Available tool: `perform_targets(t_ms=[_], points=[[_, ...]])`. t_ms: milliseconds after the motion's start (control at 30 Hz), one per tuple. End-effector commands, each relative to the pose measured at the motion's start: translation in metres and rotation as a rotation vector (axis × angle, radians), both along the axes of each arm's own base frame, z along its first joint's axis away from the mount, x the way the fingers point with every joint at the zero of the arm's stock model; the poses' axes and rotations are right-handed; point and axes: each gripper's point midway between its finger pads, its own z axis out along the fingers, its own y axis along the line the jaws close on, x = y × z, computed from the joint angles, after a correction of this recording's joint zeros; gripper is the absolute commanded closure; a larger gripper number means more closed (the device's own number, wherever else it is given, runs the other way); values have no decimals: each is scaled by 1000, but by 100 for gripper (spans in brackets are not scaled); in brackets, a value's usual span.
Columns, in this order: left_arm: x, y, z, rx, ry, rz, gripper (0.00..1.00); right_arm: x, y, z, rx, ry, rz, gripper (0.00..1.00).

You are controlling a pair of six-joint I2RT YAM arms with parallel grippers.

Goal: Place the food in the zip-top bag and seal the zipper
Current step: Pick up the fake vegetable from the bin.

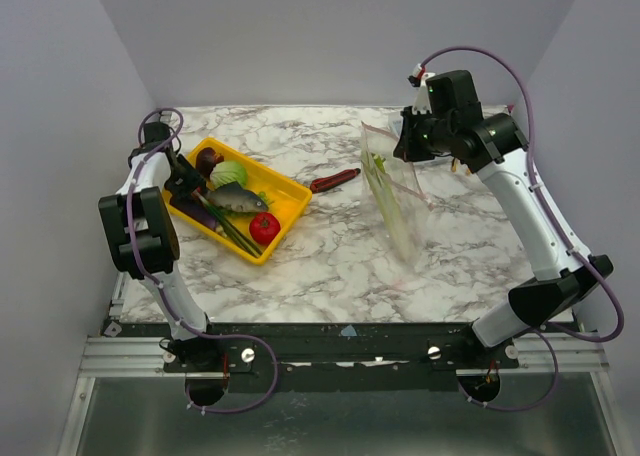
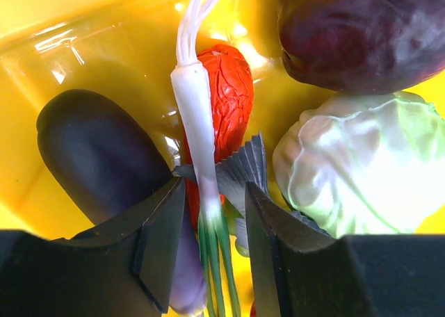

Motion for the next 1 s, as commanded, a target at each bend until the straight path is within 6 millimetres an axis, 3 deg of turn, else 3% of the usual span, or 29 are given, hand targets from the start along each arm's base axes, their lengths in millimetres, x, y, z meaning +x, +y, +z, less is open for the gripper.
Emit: perform_targets(t_ms=[0, 100, 233, 300, 500, 567, 733, 967], points=[[-1, -2, -2, 21, 45, -35, 63, -5, 1, 30, 59, -68, 9, 100], [-1, -4, -3, 40, 42, -48, 80, -6, 1, 32, 65, -78, 5, 100], [-1, -5, -3, 37, 40, -69, 87, -6, 0, 36, 69, -84, 1, 100], [-1, -5, -3, 37, 38, -77, 99, -6, 0, 38, 70, -88, 1, 100], [-3, -9, 8, 30, -16, -104, 100, -7, -2, 38, 60, -86, -1, 100], [-3, -10, 26, 38, -76, -98, 100, -7, -3, 37, 55, -86, -4, 100], [-10, -20, 98, 54, -254, -112, 100, -6, -2, 33, 62, -93, -1, 100], [-32, -64, 174, 24, -489, -250, 100, -3, 1, 27, 72, -96, 2, 100]])
